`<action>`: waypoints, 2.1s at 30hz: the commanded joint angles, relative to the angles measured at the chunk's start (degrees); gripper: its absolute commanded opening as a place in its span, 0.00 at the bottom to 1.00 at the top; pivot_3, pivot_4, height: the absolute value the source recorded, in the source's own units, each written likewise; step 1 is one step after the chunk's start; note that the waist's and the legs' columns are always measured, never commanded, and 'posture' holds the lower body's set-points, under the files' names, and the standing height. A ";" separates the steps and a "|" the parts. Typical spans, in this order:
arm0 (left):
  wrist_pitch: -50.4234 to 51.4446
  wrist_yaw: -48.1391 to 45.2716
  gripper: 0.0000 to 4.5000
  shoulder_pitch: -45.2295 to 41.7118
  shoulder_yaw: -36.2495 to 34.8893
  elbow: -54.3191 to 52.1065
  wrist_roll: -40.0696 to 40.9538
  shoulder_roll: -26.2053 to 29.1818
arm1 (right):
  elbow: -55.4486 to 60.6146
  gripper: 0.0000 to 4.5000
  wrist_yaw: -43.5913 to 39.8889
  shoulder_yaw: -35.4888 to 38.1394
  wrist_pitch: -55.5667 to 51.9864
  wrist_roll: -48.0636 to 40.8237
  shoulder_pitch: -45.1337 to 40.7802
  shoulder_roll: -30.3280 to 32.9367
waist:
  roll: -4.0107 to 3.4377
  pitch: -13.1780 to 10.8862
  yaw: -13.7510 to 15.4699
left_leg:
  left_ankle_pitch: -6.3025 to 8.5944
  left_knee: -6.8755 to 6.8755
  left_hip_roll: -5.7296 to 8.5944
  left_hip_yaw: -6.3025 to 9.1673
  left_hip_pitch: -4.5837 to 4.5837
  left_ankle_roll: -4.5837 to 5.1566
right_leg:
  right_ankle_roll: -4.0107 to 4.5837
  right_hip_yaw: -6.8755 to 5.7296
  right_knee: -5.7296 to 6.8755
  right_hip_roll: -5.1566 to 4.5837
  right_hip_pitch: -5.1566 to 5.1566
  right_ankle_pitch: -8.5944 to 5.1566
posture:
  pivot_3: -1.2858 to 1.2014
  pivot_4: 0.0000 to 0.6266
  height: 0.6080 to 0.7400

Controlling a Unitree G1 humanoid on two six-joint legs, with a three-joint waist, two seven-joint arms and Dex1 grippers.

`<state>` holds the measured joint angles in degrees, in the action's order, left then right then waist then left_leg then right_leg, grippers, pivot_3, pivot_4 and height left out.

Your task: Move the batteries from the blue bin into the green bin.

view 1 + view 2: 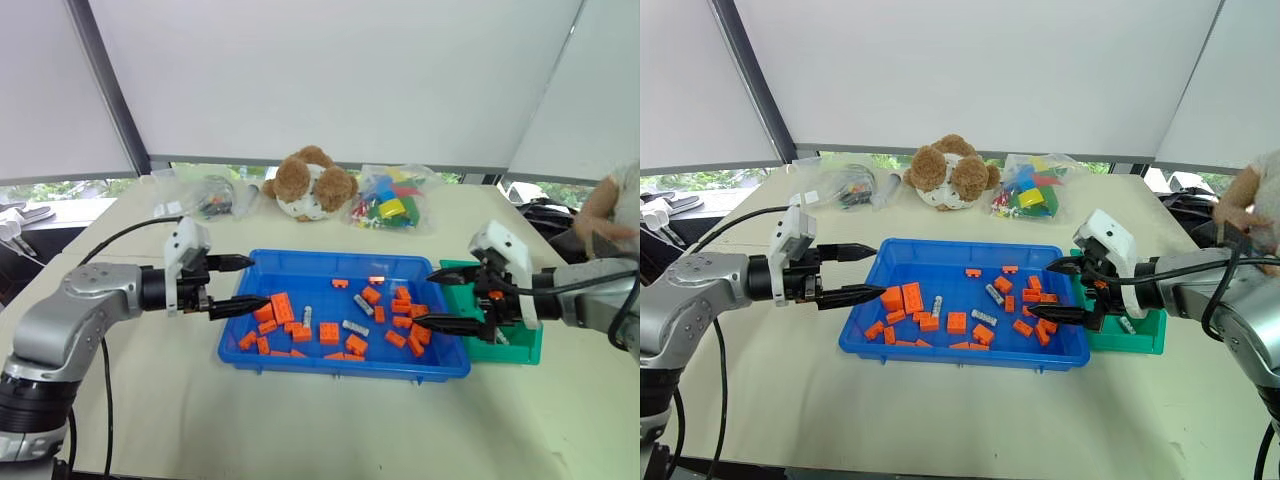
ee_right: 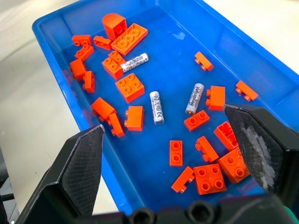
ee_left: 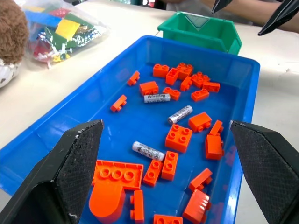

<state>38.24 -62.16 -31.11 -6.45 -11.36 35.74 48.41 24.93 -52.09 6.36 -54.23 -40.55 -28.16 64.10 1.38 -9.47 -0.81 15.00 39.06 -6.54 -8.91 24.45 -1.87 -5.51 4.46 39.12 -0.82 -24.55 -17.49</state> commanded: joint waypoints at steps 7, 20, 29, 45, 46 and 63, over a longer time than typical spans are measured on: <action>-0.08 -0.29 1.00 -2.22 -1.12 -0.62 0.78 0.59 | 0.29 0.99 0.48 0.33 1.27 1.22 -0.95 -1.70 | 0.00 0.00 -0.01 | 0.00 0.00 0.00 0.00 0.00 0.00 | 0.00 0.00 0.00 0.00 0.00 0.00 | 0.52 0.24 0.90; 0.65 -0.01 1.00 -2.35 -1.10 -1.09 1.13 0.12 | -2.58 0.99 2.63 -6.47 -0.21 4.55 -8.42 -7.92 | 0.00 0.00 -0.06 | 0.00 0.00 0.00 -0.02 0.00 0.00 | 0.00 0.00 0.00 0.01 -0.01 0.00 | 0.52 0.24 0.90; -0.16 0.41 1.00 -2.85 -0.82 -0.19 0.48 -0.86 | -9.39 0.99 8.52 -18.47 -4.11 10.49 -18.71 -21.94 | 0.00 0.00 -0.19 | -0.09 0.00 -0.01 -0.05 0.01 -0.15 | 0.00 0.00 0.05 0.02 -0.06 0.01 | 0.52 0.24 0.90; -0.35 2.58 1.00 -0.44 -2.82 -2.21 1.23 -0.76 | -37.24 0.99 10.25 -34.92 15.59 32.70 -25.82 -40.59 | 0.00 0.00 -0.27 | -0.15 0.00 -0.01 -0.11 0.06 -0.27 | -0.01 0.00 0.06 0.01 -0.11 0.01 | 0.52 0.24 0.90; -0.24 2.71 1.00 -0.23 -2.97 -2.43 1.33 -0.70 | -38.67 0.99 10.02 -34.74 16.52 33.39 -26.13 -41.09 | 0.00 0.00 -0.32 | -0.16 0.00 -0.01 -0.11 0.05 -0.28 | -0.02 0.00 0.07 0.01 -0.10 0.02 | 0.52 0.24 0.90; -0.44 2.99 1.00 0.03 -3.04 -2.82 1.34 -0.25 | -32.22 0.99 -3.18 -33.96 13.29 35.40 -25.30 -41.13 | 0.00 0.00 -0.20 | -0.18 -0.01 -0.03 -0.12 0.05 -0.31 | -0.02 -0.01 0.08 0.01 -0.10 0.02 | 0.52 0.24 0.90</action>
<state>38.48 -59.16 -30.47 -7.88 -12.60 36.56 47.24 -10.37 -54.59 -28.99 -40.36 -4.46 -52.70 22.90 1.38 -9.47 -1.02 14.82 39.06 -6.57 -9.02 24.50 -2.18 -5.53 4.46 39.21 -0.81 -24.66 -17.48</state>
